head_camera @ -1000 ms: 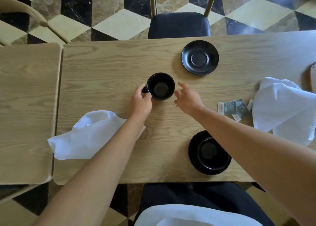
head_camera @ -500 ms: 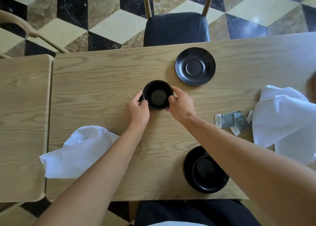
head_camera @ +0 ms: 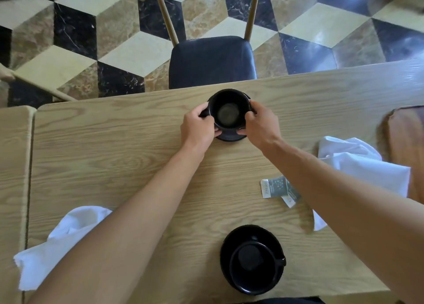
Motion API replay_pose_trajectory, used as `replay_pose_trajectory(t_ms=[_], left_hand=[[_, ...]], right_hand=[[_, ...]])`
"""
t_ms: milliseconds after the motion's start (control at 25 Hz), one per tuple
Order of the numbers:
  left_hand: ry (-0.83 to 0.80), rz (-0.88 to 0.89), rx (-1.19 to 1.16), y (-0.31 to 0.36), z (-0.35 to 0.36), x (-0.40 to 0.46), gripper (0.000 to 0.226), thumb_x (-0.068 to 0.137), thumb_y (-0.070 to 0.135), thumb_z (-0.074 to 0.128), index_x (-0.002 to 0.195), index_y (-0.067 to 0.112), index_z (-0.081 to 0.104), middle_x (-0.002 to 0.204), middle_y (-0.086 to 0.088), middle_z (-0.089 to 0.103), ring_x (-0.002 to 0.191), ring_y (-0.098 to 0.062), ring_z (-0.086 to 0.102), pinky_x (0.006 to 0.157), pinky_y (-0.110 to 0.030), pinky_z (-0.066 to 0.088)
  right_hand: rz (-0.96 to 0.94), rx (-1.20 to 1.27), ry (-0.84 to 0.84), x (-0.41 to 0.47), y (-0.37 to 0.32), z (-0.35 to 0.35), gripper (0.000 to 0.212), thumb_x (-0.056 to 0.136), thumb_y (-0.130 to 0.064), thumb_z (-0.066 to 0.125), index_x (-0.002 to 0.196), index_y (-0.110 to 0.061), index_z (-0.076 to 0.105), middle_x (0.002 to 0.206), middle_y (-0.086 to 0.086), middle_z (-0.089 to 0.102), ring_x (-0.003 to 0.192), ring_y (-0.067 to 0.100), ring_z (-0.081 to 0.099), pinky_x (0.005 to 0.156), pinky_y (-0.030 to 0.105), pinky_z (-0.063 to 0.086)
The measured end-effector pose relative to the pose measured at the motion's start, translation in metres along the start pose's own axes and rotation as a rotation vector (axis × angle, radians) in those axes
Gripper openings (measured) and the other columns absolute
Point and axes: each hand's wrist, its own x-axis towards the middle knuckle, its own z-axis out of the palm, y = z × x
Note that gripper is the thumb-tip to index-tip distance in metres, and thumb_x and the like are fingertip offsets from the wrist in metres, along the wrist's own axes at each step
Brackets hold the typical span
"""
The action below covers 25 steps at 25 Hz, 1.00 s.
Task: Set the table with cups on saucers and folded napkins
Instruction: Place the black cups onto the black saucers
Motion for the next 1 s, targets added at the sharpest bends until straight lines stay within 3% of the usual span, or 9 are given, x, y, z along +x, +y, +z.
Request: replay_pose_trajectory(t_ms=[120, 280, 440, 600, 760, 880, 1000], left_hand=[[0.005, -0.031, -0.012, -0.001, 0.013, 0.005, 0.047, 0.092, -0.007, 0.052, 0.129, 0.018, 0.066, 0.116, -0.011, 0.067, 0.098, -0.028, 0.072, 0.070, -0.039, 0.065], [0.029, -0.063, -0.016, -0.008, 0.014, 0.012, 0.048, 0.093, -0.006, 0.052, 0.131, 0.020, 0.064, 0.117, -0.010, 0.066, 0.097, -0.026, 0.072, 0.069, -0.038, 0.065], [0.047, -0.060, 0.028, -0.011, 0.014, 0.018, 0.048, 0.093, -0.001, 0.053, 0.133, 0.023, 0.065, 0.112, -0.008, 0.070, 0.085, -0.020, 0.075, 0.069, -0.037, 0.065], [0.035, -0.051, 0.050, -0.014, 0.014, 0.018, 0.050, 0.094, 0.002, 0.052, 0.136, 0.027, 0.062, 0.106, -0.007, 0.073, 0.084, -0.021, 0.075, 0.069, -0.037, 0.065], [0.019, -0.039, 0.100, -0.014, 0.012, 0.013, 0.053, 0.095, 0.007, 0.049, 0.142, 0.031, 0.056, 0.091, -0.003, 0.073, 0.084, -0.022, 0.075, 0.069, -0.038, 0.065], [0.010, -0.009, 0.170, -0.015, 0.008, 0.007, 0.057, 0.094, 0.006, 0.045, 0.145, 0.031, 0.052, 0.086, -0.004, 0.072, 0.091, -0.029, 0.073, 0.078, -0.044, 0.063], [0.001, 0.052, 0.264, -0.017, -0.001, -0.005, 0.062, 0.094, 0.005, 0.044, 0.150, 0.030, 0.044, 0.085, 0.005, 0.071, 0.106, -0.023, 0.068, 0.094, -0.043, 0.057]], right_hand=[[0.031, 0.001, -0.042, 0.015, 0.006, -0.006, 0.043, 0.094, -0.008, 0.036, 0.126, -0.017, 0.064, 0.107, 0.010, 0.070, 0.072, 0.017, 0.073, 0.070, 0.043, 0.065], [0.029, 0.014, -0.070, 0.022, 0.011, -0.002, 0.040, 0.094, -0.010, 0.037, 0.122, -0.018, 0.065, 0.096, 0.003, 0.070, 0.072, 0.018, 0.074, 0.072, 0.044, 0.064], [0.047, 0.024, -0.064, 0.027, 0.013, 0.000, 0.042, 0.095, -0.013, 0.038, 0.128, -0.016, 0.063, 0.103, 0.006, 0.070, 0.072, 0.018, 0.074, 0.074, 0.041, 0.064], [0.046, 0.027, -0.067, 0.026, 0.013, 0.002, 0.042, 0.093, -0.015, 0.037, 0.126, -0.018, 0.064, 0.095, -0.001, 0.069, 0.072, 0.018, 0.075, 0.074, 0.041, 0.064], [0.108, 0.075, -0.095, 0.022, 0.015, 0.004, 0.039, 0.091, -0.014, 0.034, 0.115, -0.007, 0.064, 0.101, 0.013, 0.071, 0.081, 0.028, 0.075, 0.079, 0.047, 0.063], [0.180, 0.118, -0.068, 0.015, 0.016, 0.002, 0.033, 0.092, -0.016, 0.037, 0.102, 0.006, 0.059, 0.084, 0.013, 0.068, 0.082, 0.033, 0.075, 0.085, 0.054, 0.059], [0.173, 0.098, -0.057, -0.003, 0.016, -0.003, 0.035, 0.089, -0.018, 0.040, 0.099, 0.011, 0.058, 0.079, 0.011, 0.065, 0.086, 0.038, 0.074, 0.082, 0.055, 0.059]])
